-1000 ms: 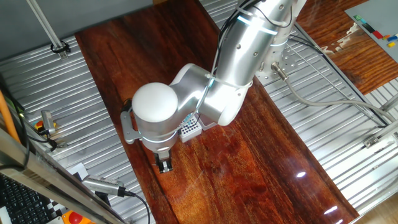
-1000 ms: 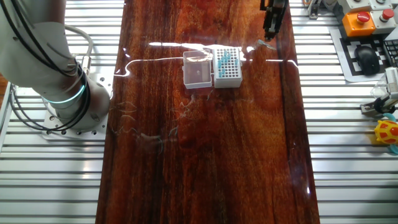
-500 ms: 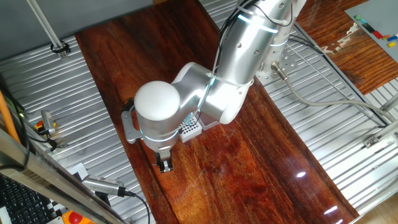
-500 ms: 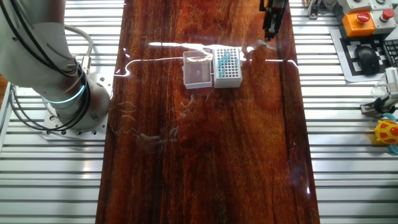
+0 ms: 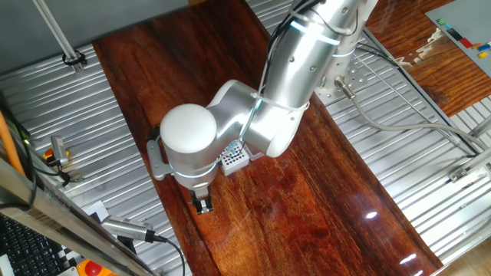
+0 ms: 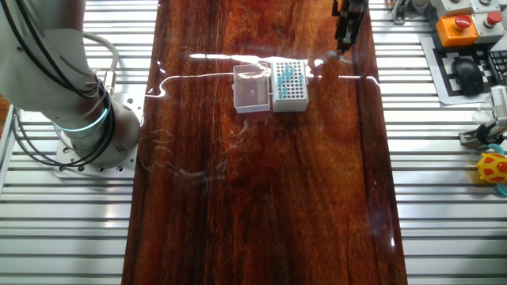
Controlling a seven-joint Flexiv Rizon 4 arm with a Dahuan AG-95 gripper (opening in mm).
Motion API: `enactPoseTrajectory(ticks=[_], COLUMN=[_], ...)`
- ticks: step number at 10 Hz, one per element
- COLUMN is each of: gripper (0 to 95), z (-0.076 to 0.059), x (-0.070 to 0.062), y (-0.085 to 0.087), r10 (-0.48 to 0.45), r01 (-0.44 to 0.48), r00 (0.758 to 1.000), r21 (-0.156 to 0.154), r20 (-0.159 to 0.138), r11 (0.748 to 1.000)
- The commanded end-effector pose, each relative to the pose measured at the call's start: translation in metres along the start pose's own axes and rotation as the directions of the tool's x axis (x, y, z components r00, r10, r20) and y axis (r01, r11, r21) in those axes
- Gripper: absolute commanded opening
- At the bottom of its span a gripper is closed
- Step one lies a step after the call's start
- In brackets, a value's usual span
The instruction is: Insert a medium pipette tip into the holder for medium pipette tips
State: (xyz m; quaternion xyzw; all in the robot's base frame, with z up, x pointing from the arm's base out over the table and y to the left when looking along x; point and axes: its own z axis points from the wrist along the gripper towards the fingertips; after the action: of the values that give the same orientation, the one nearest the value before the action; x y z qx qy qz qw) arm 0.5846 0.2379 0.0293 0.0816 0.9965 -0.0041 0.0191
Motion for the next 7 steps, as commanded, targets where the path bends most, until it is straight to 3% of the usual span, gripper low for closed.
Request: enactPoseTrajectory(ticks=[1,7], gripper=[19.0,19.0], z=[0.0051,0.0123], x=[0.0003,0.0053], y=[0.004,0.0062], r10=[-0.007,-0.047], r01=[0.007,0.047], r00=[1.0,0.999], r21=[0.003,0.023], r20=[-0.006,-0.006], r11=[1.0,0.999])
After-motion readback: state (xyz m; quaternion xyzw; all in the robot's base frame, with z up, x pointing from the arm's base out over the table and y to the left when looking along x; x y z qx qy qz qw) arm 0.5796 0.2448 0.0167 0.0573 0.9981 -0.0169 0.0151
